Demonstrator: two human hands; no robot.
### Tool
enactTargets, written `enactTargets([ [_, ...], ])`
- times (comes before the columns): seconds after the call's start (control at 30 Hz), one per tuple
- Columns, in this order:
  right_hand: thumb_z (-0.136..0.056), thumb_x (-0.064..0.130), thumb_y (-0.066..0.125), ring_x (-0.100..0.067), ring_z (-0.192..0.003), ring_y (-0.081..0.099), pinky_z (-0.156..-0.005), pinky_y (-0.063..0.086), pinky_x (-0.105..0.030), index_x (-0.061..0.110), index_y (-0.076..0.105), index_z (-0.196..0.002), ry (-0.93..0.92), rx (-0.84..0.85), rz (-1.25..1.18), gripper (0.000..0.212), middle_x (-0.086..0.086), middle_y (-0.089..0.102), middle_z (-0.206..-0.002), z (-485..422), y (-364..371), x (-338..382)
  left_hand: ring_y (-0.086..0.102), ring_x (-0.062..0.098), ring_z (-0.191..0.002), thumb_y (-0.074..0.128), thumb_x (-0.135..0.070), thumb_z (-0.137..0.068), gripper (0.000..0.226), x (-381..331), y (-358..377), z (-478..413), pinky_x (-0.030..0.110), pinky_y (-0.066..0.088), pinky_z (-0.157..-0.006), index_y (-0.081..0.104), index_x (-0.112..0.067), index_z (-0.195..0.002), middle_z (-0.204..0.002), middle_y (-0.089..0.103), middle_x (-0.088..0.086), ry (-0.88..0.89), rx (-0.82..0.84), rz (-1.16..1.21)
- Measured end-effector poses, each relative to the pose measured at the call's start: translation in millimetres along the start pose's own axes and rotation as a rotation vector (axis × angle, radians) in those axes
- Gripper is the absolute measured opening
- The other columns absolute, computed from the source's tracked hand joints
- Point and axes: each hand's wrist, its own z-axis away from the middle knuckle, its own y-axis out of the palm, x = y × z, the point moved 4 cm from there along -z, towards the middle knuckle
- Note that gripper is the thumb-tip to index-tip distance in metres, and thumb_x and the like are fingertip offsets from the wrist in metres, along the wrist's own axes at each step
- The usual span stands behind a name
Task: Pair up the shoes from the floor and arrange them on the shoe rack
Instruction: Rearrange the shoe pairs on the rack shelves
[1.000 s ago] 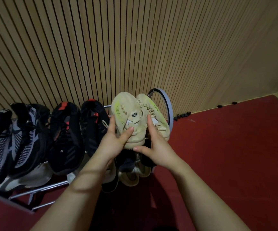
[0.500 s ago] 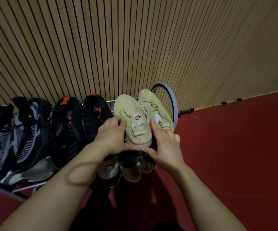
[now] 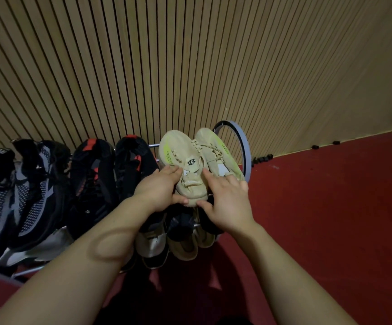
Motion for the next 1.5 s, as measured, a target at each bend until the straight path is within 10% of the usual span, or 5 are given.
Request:
enactTargets([
  [0.3, -0.08, 0.07, 0.049, -0.027, -0.146, -0.011, -0.111, -0.018, -0.049, 0.033, 0.002, -0.151, -0.112, 0.277, 0.182, 0.093, -0.009, 0.002, -0.16, -21, 6, -4, -0.009, 0.029, -0.145, 0.06, -0.07, -0.069, 0.124, 15, 8, -3, 0.044, -0.006, -0.116, -0.011, -0.007, -0.148, -0.159, -0.006, 0.009, -0.17, -0.012, -0.01],
  [0.63, -0.074, 0.068, 0.03, -0.029, -0.129, 0.048, -0.107, 0.018, -0.058, 0.018, 0.062, -0.124, -0.16, 0.255, 0.22, 0.077, -0.006, 0.061, -0.128, -16, 11, -11, -0.014, 0.023, -0.145, 0.061, -0.068, -0.071, 0.119, 3, 8, -18, 0.053, -0.015, -0.111, -0.005, -0.008, -0.149, -0.159, -0.003, 0.007, -0.096, 0.044, -0.027],
  [0.87, -0.086, 0.064, 0.045, -0.028, -0.145, -0.016, -0.106, -0.023, -0.049, 0.028, -0.01, -0.15, -0.116, 0.305, 0.214, 0.092, -0.007, -0.006, -0.16, -14, 7, -10, -0.017, 0.024, -0.144, 0.055, -0.071, -0.073, 0.12, 7, 13, -14, 0.046, -0.01, -0.114, -0.011, -0.007, -0.149, -0.158, -0.009, 0.009, -0.082, 0.049, -0.029],
  [1.27, -0.091, 0.051, 0.047, -0.028, -0.143, -0.023, -0.111, -0.016, -0.05, 0.033, -0.01, -0.149, -0.062, 0.249, 0.082, 0.084, -0.005, -0.014, -0.159, 0, 0, 21, -0.02, 0.029, -0.143, 0.044, -0.07, -0.082, 0.103, 24, -10, 23, 0.046, -0.011, -0.114, -0.011, -0.016, -0.149, -0.157, -0.017, 0.008, -0.212, 0.031, -0.08],
  [1.5, -0.091, 0.045, 0.051, -0.025, -0.126, 0.038, -0.101, 0.034, -0.038, 0.028, 0.02, -0.15, 0.021, 0.012, -0.3, 0.068, -0.006, 0.041, -0.136, 8, 2, 79, -0.02, 0.03, -0.143, 0.043, -0.066, -0.084, 0.095, 67, -23, 86, 0.048, -0.01, -0.114, -0.01, -0.022, -0.15, -0.158, -0.016, 0.008, -0.456, -0.2, -0.037],
])
